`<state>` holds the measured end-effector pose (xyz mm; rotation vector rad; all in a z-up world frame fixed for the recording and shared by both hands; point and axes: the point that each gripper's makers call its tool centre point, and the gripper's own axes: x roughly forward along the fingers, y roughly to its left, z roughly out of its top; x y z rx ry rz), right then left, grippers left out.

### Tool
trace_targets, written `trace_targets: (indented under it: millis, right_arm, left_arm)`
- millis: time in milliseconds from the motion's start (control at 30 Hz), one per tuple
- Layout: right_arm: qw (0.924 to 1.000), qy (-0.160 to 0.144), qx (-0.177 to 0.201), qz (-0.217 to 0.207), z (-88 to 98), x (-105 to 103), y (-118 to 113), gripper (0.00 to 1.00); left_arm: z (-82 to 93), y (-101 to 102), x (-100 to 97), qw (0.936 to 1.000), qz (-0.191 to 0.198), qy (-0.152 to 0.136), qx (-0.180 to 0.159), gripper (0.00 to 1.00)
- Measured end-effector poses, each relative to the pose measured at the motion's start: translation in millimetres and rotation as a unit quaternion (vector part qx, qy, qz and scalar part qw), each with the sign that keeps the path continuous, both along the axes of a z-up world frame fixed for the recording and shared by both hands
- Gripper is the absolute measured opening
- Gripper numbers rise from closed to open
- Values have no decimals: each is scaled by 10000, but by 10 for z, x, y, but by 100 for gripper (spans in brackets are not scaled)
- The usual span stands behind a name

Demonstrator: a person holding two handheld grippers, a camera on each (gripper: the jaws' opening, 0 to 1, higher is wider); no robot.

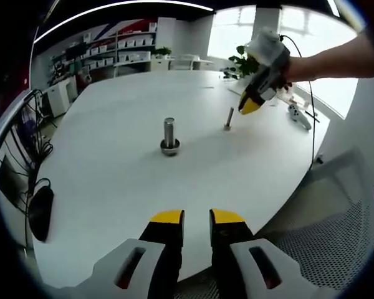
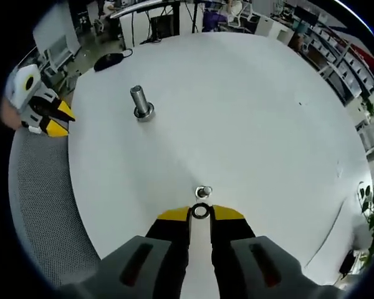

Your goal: Place the washer onto the threaded stud by aligning its center hole with the stud, sliding it down to the base, and recovering from edge contact or off-axis alignment until the washer reaches the visible bottom stop.

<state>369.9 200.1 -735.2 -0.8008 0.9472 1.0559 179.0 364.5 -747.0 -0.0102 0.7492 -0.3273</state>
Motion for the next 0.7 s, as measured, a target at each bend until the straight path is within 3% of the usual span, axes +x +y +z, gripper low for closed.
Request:
trace_targets:
  millis: [467, 700]
  right_arm:
    - [9993, -249, 42, 265, 49, 74, 142, 13]
    - [9995, -198, -26, 257, 12, 104, 148, 13]
  left_arm:
    - [-5, 1, -5, 10000, 0, 12, 11, 14]
    - [-5, 4, -7, 10000, 10, 16, 14, 14]
